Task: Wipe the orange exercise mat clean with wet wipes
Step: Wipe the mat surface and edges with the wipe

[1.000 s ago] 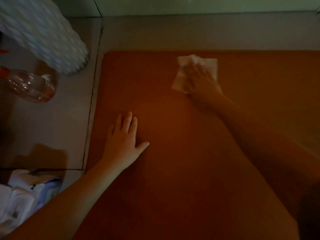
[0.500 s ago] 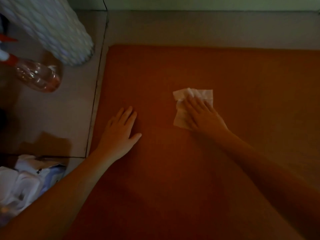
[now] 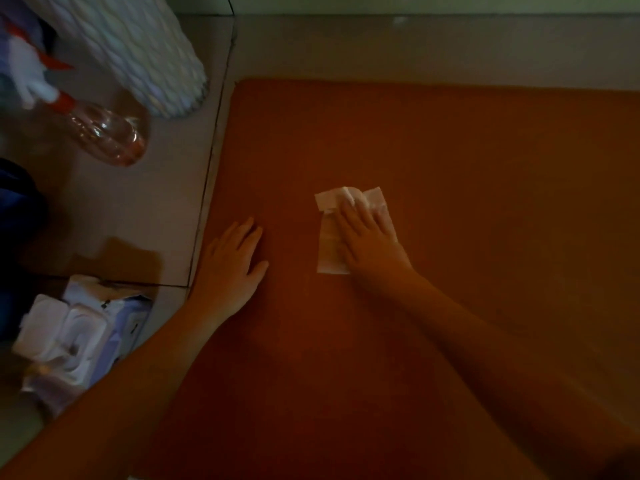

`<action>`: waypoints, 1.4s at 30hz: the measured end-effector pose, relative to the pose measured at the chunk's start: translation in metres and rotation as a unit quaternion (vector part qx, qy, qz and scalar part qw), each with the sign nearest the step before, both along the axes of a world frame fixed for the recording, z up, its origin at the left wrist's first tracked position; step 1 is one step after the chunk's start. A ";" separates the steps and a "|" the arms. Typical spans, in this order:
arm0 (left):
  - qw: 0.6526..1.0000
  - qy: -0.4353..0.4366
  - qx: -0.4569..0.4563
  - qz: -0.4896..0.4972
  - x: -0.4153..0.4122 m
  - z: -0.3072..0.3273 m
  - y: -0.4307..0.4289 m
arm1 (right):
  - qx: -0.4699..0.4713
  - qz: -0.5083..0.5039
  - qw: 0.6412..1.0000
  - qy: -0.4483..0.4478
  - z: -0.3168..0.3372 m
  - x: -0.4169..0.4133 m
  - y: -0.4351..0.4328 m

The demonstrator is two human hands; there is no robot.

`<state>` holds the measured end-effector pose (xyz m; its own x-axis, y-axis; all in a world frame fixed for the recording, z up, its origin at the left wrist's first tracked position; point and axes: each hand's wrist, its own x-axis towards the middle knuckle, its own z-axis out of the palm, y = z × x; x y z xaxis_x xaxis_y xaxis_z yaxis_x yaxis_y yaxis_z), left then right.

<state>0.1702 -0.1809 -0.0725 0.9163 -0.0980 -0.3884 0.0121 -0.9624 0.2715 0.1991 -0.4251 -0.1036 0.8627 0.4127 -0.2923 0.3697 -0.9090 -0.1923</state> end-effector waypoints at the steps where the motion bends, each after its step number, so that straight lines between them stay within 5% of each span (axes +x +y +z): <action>1: 1.000 -0.001 0.005 0.000 -0.002 0.000 0.001 | 0.012 0.007 1.000 0.011 0.003 -0.008 0.014; 5: 1.000 -0.003 0.001 -0.006 -0.007 0.004 0.006 | 0.109 0.239 0.960 0.092 0.019 -0.073 0.030; 7: 1.000 -0.005 -0.005 -0.008 -0.011 0.005 0.009 | 0.147 0.266 0.947 0.104 0.018 -0.070 0.009; 10: 1.000 -0.004 -0.015 0.006 -0.016 0.004 0.010 | 0.088 0.177 0.980 -0.008 0.004 -0.045 -0.005; 13: 1.000 0.000 -0.021 0.018 -0.020 0.004 0.008 | 0.032 0.074 0.996 0.029 0.005 -0.052 0.024; 18: 0.999 0.010 -0.028 0.028 -0.024 0.005 0.010 | 0.180 0.194 0.948 0.179 0.030 -0.109 0.038; 21: 0.999 0.014 -0.037 0.028 -0.029 0.007 0.010 | 0.188 0.220 0.949 0.122 0.027 -0.092 0.010; 23: 0.999 0.013 -0.035 0.030 -0.034 0.008 0.009 | 0.143 0.177 0.973 0.035 0.019 -0.073 -0.003; 27: 0.999 0.008 -0.025 0.038 -0.040 0.009 0.005 | 0.073 0.029 0.996 0.045 0.020 -0.080 0.015; 33: 0.995 -0.049 -0.063 0.053 -0.048 0.014 -0.003 | 0.150 0.147 0.970 0.120 0.035 -0.113 -0.018; 39: 0.987 -0.108 -0.104 0.061 -0.066 0.016 -0.013 | 0.007 -0.071 0.995 0.064 0.026 -0.091 -0.051; 42: 0.984 -0.126 -0.105 0.072 -0.073 0.014 -0.020 | 0.044 -0.043 0.994 0.087 0.039 -0.113 -0.029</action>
